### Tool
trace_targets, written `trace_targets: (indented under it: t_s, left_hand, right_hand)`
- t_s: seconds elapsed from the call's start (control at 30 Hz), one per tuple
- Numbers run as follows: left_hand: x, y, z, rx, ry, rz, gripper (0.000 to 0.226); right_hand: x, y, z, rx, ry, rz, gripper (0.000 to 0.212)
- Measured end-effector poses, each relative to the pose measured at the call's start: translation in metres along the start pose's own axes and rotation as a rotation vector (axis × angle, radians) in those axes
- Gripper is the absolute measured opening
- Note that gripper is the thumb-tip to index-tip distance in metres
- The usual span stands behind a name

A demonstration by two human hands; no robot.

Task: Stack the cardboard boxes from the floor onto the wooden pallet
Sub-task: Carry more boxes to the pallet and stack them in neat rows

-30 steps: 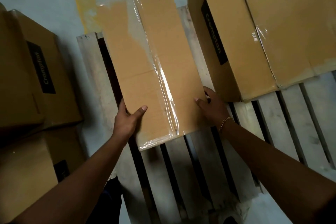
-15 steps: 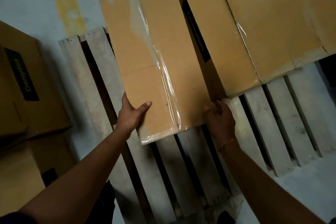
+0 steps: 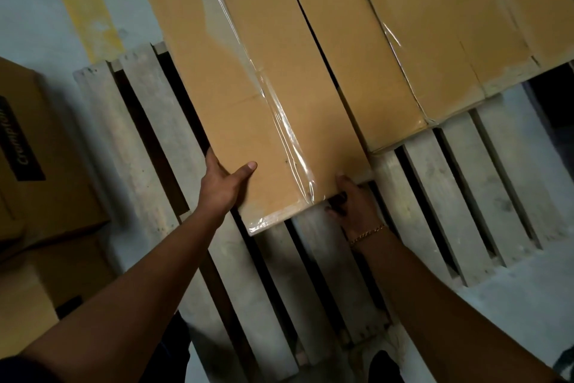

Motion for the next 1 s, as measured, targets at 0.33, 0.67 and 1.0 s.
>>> trace_targets:
  t_s: [0.33, 0.67, 1.0]
  left_hand:
    - [0.001, -0.001, 0.006, 0.003, 0.042, -0.042, 0.115]
    - [0.004, -0.008, 0.005, -0.025, 0.033, -0.038, 0.110]
    - [-0.010, 0.023, 0.009, -0.176, -0.242, 0.004, 0.145]
  right_hand:
    - [0.000, -0.006, -0.017, 0.012, -0.048, -0.010, 0.041]
    - [0.024, 0.013, -0.046, 0.098, 0.644, 0.161, 0.057]
    - [0.052, 0.021, -0.107, 1.222, 1.694, 0.399, 0.125]
Point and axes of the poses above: each hand's wrist, its own y-axis away from the middle knuckle, its own x-axis out of the back of the hand, z = x × y, the point moved 4 cm from there along -y, towards the middle knuckle, and after that the axes turned 10 degrees about -x, right-handed, at the moved point
